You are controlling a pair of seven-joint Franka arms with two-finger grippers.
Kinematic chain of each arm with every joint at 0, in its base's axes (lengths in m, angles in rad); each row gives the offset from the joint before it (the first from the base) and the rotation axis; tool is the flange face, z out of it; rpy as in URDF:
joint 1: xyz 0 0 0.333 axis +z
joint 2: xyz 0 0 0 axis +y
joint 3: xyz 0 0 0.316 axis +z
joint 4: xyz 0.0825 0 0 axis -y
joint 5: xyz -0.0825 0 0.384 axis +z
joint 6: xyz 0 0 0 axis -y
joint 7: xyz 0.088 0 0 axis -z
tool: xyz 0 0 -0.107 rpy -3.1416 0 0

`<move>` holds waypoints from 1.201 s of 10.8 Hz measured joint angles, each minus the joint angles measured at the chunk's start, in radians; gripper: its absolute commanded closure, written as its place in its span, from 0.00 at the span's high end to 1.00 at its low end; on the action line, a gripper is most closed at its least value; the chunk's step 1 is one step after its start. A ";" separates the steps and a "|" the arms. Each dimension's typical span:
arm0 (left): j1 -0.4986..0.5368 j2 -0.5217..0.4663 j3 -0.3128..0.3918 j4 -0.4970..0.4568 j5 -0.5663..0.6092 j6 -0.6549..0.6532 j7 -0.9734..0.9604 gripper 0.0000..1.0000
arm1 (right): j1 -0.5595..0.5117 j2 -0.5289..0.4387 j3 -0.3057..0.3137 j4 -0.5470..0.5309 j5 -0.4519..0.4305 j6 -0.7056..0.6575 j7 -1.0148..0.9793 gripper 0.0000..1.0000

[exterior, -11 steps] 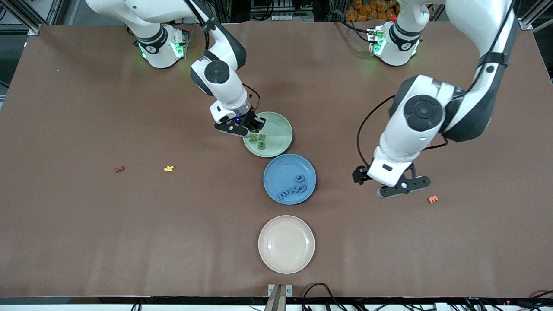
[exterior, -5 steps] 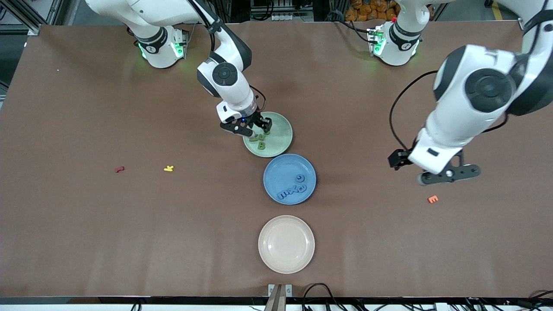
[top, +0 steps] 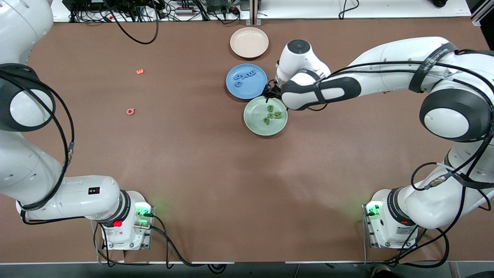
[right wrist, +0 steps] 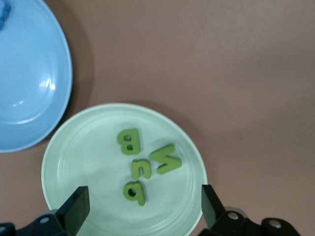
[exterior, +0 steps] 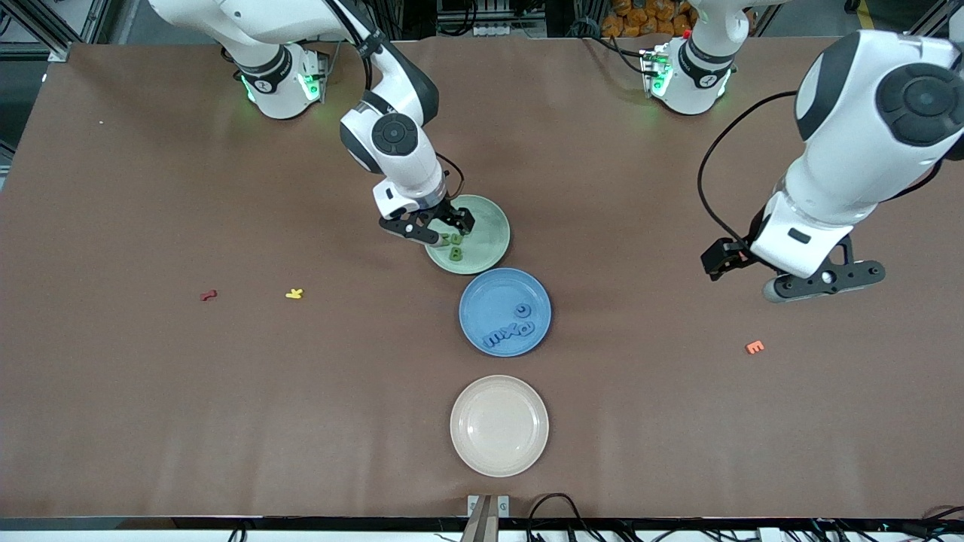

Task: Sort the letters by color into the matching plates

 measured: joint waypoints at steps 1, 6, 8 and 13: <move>-0.021 -0.021 0.050 0.000 -0.043 -0.014 0.056 1.00 | -0.020 -0.015 0.000 0.008 -0.010 -0.037 -0.021 1.00; -0.051 -0.123 0.165 -0.027 -0.099 -0.094 0.293 1.00 | -0.146 -0.130 0.017 0.014 -0.012 -0.217 -0.248 1.00; -0.058 -0.157 0.209 -0.047 -0.099 -0.097 0.338 1.00 | -0.188 -0.177 0.020 0.014 -0.012 -0.270 -0.337 1.00; -0.061 -0.197 0.249 -0.062 -0.146 -0.107 0.389 1.00 | -0.270 -0.316 0.023 0.044 -0.012 -0.409 -0.511 1.00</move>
